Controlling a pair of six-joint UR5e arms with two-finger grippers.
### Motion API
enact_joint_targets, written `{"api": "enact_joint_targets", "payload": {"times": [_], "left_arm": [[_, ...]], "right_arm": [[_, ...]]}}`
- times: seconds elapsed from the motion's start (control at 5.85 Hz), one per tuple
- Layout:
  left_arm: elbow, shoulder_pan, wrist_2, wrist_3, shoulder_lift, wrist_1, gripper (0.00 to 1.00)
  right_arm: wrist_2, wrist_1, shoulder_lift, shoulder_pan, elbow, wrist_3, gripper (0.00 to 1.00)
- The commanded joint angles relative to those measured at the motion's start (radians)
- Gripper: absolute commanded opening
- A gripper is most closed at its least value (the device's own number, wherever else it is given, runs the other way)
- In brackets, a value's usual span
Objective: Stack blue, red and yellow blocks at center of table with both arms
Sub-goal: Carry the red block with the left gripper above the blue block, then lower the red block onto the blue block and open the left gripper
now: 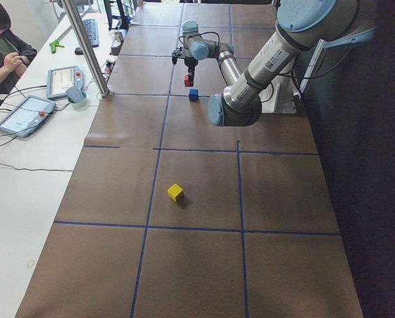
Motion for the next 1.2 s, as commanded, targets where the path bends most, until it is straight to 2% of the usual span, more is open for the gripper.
{"api": "enact_joint_targets", "payload": {"times": [0.0,0.51,0.68,0.86,1.03], "left_arm": [[0.001,0.005,0.005,0.007,0.017,0.001,0.11],[-0.004,0.006,0.002,0.005,0.041,-0.002,0.12],[-0.002,0.011,0.002,0.005,0.041,-0.01,0.14],[-0.002,0.019,0.003,0.01,0.044,-0.013,0.24],[-0.004,0.023,0.002,0.013,0.052,-0.019,0.51]], "right_arm": [[0.001,0.0,0.0,0.0,0.0,0.0,1.0],[0.001,0.0,0.0,0.0,0.0,0.0,1.0],[0.001,0.0,0.0,0.0,-0.002,0.0,1.0],[0.001,0.0,0.0,0.0,-0.004,0.0,1.0],[0.001,0.0,0.0,0.0,-0.005,0.0,1.0]]}}
